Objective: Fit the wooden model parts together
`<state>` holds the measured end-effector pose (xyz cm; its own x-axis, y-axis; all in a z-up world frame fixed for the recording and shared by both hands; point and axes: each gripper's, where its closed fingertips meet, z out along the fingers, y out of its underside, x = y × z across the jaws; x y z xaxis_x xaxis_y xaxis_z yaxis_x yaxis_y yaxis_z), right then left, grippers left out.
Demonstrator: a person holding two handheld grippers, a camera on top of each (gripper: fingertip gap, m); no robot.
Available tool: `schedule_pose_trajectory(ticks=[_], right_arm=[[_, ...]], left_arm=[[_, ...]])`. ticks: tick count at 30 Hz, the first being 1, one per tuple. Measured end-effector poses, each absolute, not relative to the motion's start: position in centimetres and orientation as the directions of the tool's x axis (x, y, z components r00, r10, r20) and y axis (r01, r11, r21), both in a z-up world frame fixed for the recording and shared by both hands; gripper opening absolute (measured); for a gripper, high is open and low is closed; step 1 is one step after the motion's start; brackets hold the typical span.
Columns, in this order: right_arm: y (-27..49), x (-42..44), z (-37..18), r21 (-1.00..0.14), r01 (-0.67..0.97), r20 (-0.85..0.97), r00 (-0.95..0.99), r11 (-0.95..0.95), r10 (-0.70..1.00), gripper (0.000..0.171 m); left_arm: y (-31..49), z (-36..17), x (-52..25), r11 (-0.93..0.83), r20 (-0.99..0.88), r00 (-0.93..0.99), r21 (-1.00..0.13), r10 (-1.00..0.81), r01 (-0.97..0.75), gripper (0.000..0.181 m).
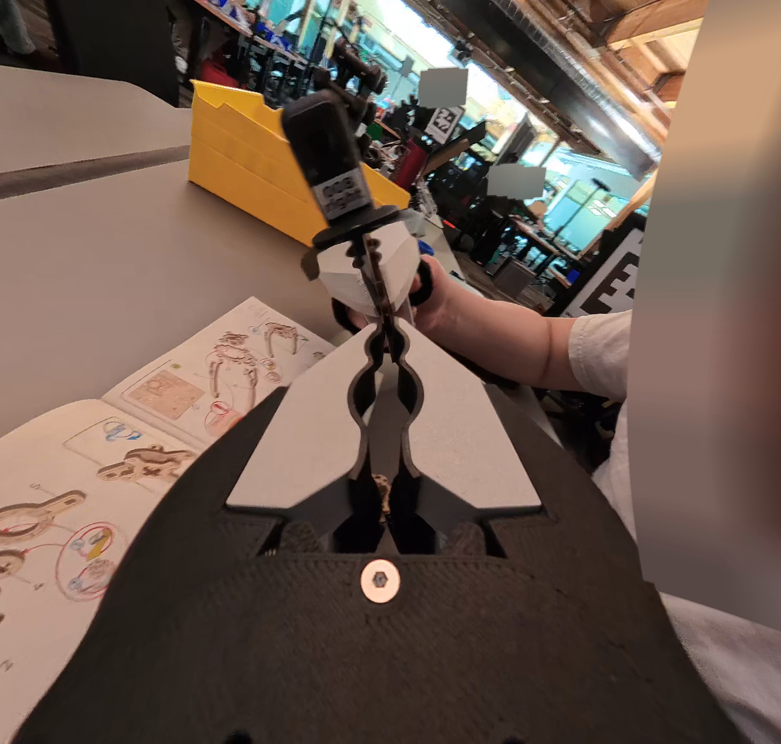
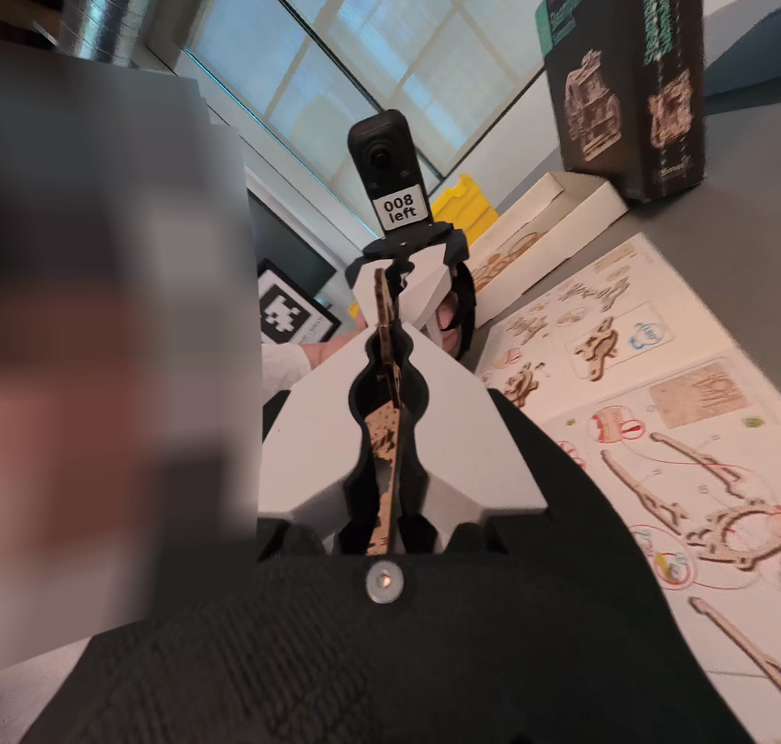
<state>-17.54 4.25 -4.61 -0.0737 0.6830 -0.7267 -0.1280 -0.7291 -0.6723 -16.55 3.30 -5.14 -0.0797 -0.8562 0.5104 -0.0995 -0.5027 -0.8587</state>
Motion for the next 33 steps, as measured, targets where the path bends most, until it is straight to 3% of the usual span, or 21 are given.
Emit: schedule_pose_trajectory(ticks=[1, 15, 17, 19, 22, 25, 28, 31, 33], right_arm=[[4.2, -17.5, -4.4, -0.692, -0.127, -0.709, -0.066, -0.711, 0.702, 0.001], [3.8, -18.0, -3.7, -0.913, -0.111, -0.401, 0.066, -0.392, 0.914, 0.001], [4.5, -17.6, -3.9, -0.942, -0.079, -0.335, 0.143, -0.327, 0.931, 0.012], [6.0, -16.5, -4.0, -0.972, -0.036, -0.232, 0.283, -0.231, 0.931, 0.033], [5.5, -16.2, -2.4, -0.973, -0.069, -0.233, 0.267, -0.222, 0.935, 0.033], [5.3, -16.9, -2.2, -0.877, -0.144, -0.478, 0.168, -0.459, 0.862, 0.040], [6.3, -17.3, -3.0, -0.679, -0.237, -0.728, 0.093, -0.695, 0.680, 0.050], [7.1, -17.2, -4.1, -0.509, -0.314, -0.850, 0.037, -0.801, 0.526, 0.053], [6.9, -17.1, -3.9, -0.448, -0.326, -0.877, -0.022, -0.832, 0.481, 0.037]], left_arm=[[3.4, -5.1, -16.5, -0.505, 0.512, -0.078, -0.858, -0.856, -0.089, 0.001], [3.2, -4.4, -16.6, -0.324, 0.326, -0.016, -0.943, -0.945, -0.079, 0.000], [3.4, -4.4, -16.7, -0.207, 0.202, 0.056, -0.973, -0.978, -0.100, 0.000], [4.5, -4.1, -17.3, -0.032, 0.004, 0.198, -0.990, -0.980, -0.135, 0.000], [7.2, -3.9, -19.0, 0.217, -0.336, 0.430, -0.928, -0.838, -0.303, 0.000], [8.3, -4.2, -19.7, 0.334, -0.558, 0.488, -0.815, -0.671, -0.473, 0.000], [8.1, -4.8, -19.2, 0.404, -0.693, 0.437, -0.704, -0.574, -0.584, 0.001], [7.7, -5.1, -18.7, 0.491, -0.838, 0.350, -0.533, -0.419, -0.689, 0.001], [7.4, -6.0, -18.1, 0.525, -0.903, 0.267, -0.415, -0.336, -0.743, 0.000]])
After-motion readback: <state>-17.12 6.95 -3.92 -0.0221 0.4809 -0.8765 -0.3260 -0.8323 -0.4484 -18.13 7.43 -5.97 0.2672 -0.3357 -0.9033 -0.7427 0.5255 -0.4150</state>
